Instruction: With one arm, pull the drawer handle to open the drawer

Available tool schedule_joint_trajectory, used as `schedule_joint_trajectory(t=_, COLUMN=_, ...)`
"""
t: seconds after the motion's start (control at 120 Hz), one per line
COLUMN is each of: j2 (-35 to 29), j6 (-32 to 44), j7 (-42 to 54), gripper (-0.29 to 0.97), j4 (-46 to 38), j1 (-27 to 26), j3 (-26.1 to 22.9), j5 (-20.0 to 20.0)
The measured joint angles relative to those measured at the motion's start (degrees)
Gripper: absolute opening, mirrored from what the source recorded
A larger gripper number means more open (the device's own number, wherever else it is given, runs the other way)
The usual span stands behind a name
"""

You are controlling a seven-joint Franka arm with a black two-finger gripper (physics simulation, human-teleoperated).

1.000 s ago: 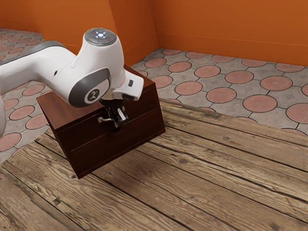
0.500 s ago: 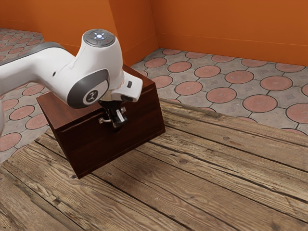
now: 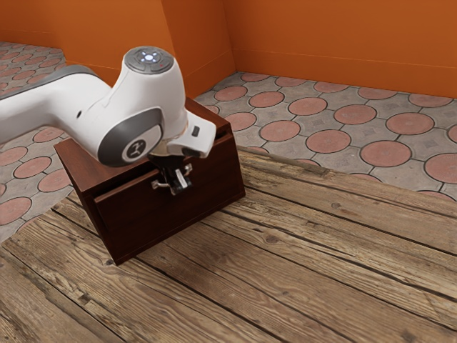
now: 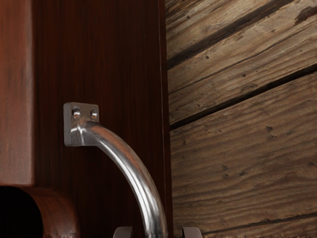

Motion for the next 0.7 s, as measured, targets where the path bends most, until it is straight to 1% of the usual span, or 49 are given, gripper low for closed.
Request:
schedule_joint_trajectory(t=0.058, j2=-0.48, j6=-0.03, j7=-0.05, gripper=0.02, j4=-0.52, j1=0.65, j3=-1.30, j5=-0.25)
schedule_joint_trajectory(t=0.25, j2=-1.73, j6=-0.11, j7=-0.18, gripper=0.03, j4=-1.97, j1=-1.04, j3=-1.37, j5=-1.37)
schedule_joint_trajectory(t=0.508, j2=-3.02, j6=-0.23, j7=-0.46, gripper=0.03, j4=-3.47, j1=0.13, j3=-3.70, j5=-2.48)
schedule_joint_trajectory(t=0.7, j2=-4.03, j6=-0.41, j7=-0.89, gripper=0.02, j4=-4.03, j1=-0.31, j3=-4.77, j5=-2.69)
